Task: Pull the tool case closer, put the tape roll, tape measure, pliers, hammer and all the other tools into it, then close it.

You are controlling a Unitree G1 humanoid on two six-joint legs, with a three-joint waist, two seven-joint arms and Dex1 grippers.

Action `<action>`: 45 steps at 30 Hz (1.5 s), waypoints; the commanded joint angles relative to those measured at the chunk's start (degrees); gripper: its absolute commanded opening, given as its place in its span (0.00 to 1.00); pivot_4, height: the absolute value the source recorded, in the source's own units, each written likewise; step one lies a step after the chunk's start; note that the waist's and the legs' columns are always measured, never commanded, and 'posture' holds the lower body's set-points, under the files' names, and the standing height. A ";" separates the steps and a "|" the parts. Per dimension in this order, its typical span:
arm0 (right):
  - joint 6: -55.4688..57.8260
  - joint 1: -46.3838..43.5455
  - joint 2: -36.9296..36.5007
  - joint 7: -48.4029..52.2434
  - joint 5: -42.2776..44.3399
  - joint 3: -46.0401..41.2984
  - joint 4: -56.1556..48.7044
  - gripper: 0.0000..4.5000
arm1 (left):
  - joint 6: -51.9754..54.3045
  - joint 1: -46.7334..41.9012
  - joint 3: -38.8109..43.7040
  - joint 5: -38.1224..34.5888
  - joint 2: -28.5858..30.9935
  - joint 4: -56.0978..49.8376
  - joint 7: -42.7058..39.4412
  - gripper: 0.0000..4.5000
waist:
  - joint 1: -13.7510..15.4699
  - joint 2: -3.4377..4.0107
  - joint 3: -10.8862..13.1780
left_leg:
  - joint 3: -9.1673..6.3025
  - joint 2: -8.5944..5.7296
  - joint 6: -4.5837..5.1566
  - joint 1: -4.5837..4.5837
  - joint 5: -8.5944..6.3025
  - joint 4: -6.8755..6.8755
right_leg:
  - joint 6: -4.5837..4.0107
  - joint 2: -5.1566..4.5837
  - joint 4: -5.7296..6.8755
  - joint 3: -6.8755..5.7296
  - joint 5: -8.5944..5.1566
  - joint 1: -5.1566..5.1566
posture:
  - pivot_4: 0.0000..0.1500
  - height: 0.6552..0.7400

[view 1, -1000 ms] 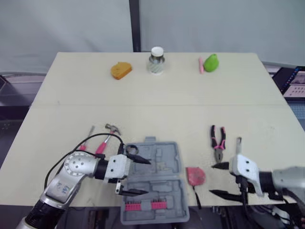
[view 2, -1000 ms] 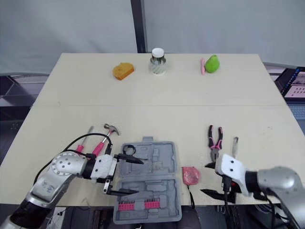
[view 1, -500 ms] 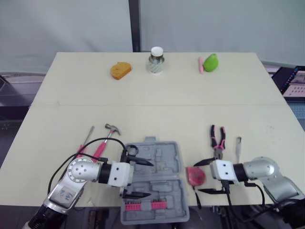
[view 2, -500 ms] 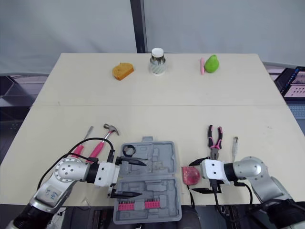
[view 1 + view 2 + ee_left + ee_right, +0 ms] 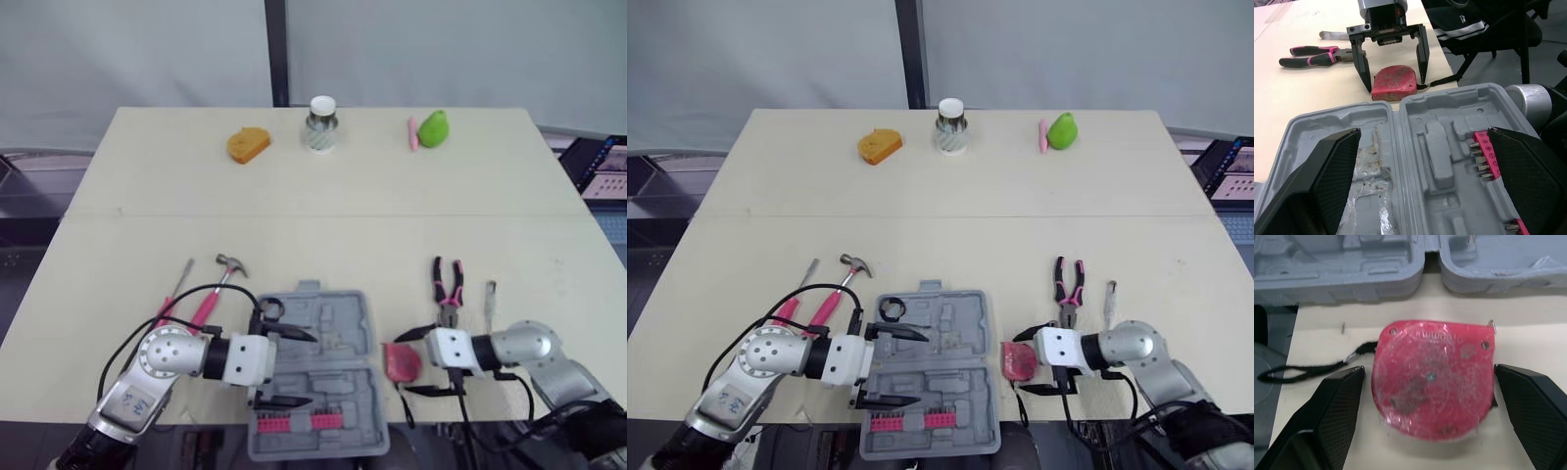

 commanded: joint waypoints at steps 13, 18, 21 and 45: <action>1.98 2.03 0.27 -2.86 0.61 -1.38 -1.94 0.88 | 0.61 -0.12 -1.01 -0.68 -0.53 -2.24 0.73 1.00 | -0.01 0.00 0.00 | 0.00 0.00 0.00 0.01 0.00 0.00 | 0.00 0.00 0.00 0.00 0.00 0.00 | 1.00 1.00; 3.15 3.16 -0.32 -2.50 2.59 -2.36 -4.23 0.65 | 1.22 0.60 0.07 -1.03 -1.28 -2.63 2.59 1.00 | 0.03 0.00 0.00 | 0.00 0.00 0.00 0.00 0.00 0.00 | 0.00 0.00 0.00 0.00 0.00 0.00 | 1.00 1.00; 8.81 3.59 -2.37 -1.82 5.74 -4.65 -9.35 0.65 | 3.02 1.37 2.46 -1.77 -2.13 -3.01 5.58 1.00 | 0.01 0.00 0.00 | 0.00 0.00 0.00 0.00 0.00 0.00 | 0.00 0.00 0.00 0.01 0.00 0.00 | 1.00 1.00; 60.80 -35.54 -0.95 -4.03 -11.75 25.35 -29.99 0.65 | -3.23 9.87 6.97 -0.89 -10.73 3.90 15.89 1.00 | -0.24 0.05 0.01 | -0.11 -0.01 -0.05 -0.12 -0.04 0.04 | 0.00 0.01 0.01 0.00 0.00 -0.11 | 1.00 1.00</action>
